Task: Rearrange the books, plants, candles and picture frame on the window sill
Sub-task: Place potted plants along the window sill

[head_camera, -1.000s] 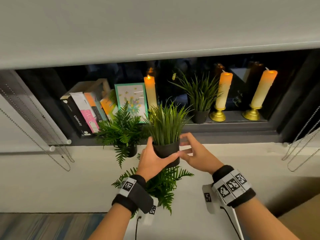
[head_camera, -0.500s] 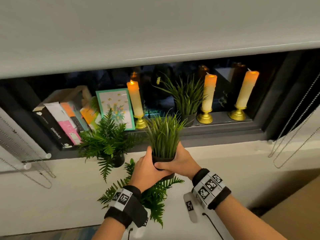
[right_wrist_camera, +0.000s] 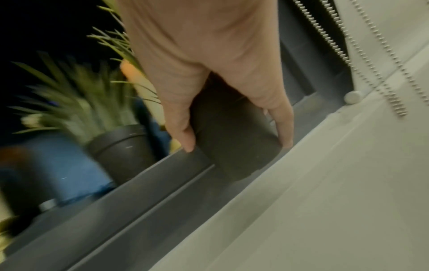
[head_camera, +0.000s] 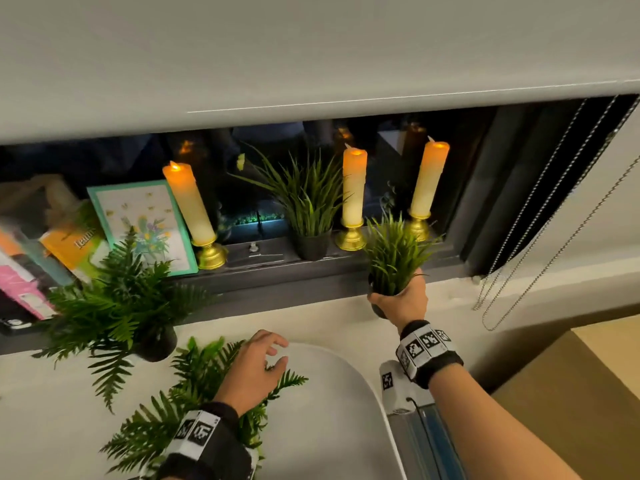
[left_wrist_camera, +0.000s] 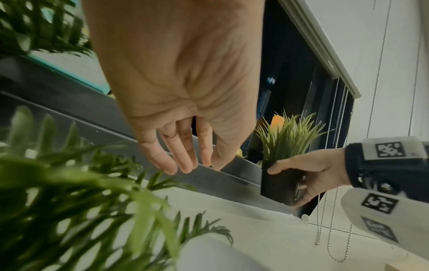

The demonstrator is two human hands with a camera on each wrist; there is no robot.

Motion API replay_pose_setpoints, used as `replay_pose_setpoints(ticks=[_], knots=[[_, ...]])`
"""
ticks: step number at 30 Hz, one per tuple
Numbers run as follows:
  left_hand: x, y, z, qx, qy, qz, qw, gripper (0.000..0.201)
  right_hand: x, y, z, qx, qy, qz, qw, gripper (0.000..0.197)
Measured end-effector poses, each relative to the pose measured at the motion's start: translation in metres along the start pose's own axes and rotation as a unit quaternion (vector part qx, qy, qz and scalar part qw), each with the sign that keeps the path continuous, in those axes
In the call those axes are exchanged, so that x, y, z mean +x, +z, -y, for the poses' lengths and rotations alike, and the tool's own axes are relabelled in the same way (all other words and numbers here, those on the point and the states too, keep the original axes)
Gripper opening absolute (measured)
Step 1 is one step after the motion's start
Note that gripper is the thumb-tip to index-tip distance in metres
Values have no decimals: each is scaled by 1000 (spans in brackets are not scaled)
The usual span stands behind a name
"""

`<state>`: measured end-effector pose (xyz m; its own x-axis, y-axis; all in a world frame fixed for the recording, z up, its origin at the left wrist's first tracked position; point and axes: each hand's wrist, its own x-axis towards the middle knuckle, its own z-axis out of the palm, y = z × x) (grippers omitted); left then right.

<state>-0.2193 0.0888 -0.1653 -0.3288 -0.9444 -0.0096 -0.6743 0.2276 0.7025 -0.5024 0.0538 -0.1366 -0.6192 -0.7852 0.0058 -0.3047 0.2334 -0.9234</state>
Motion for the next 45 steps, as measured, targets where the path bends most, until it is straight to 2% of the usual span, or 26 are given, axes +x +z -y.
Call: replay_pose_setpoints(ticks=[6,14,22,25,29,31,36,40,43,45], knots=[[14,12,2,6,3,-6,1000,22,52,-20,-32,-23,38,-82,996,82],[24,17,6,5,-4,-20,1000,20,74,-33,-57,-43,76,-121,989,89],[29,17,-1,6,-6,-24,1000,19,71,-37,-53,-53,74,-95,991,89],[24,12,-2,3,-3,-33,999,18,65,-40,-48,-74,81,-73,991,100],[15,0,2,0,-1,-45,999,17,53,-45,-38,-125,153,-65,978,128],[10,-6,4,-2,-7,-50,999,16,48,-47,-33,-135,165,-62,975,131],[-6,-21,12,-3,-9,-63,998,18,33,-50,-26,-109,174,-75,976,122],[-20,-34,18,-1,-12,-74,997,17,9,-43,-20,-135,197,-82,968,112],[-30,-46,20,-6,-17,-78,997,18,-22,-22,-23,-131,160,-111,972,97],[-36,-54,24,-16,-25,-81,996,19,-44,-4,-27,-113,133,-80,981,87]])
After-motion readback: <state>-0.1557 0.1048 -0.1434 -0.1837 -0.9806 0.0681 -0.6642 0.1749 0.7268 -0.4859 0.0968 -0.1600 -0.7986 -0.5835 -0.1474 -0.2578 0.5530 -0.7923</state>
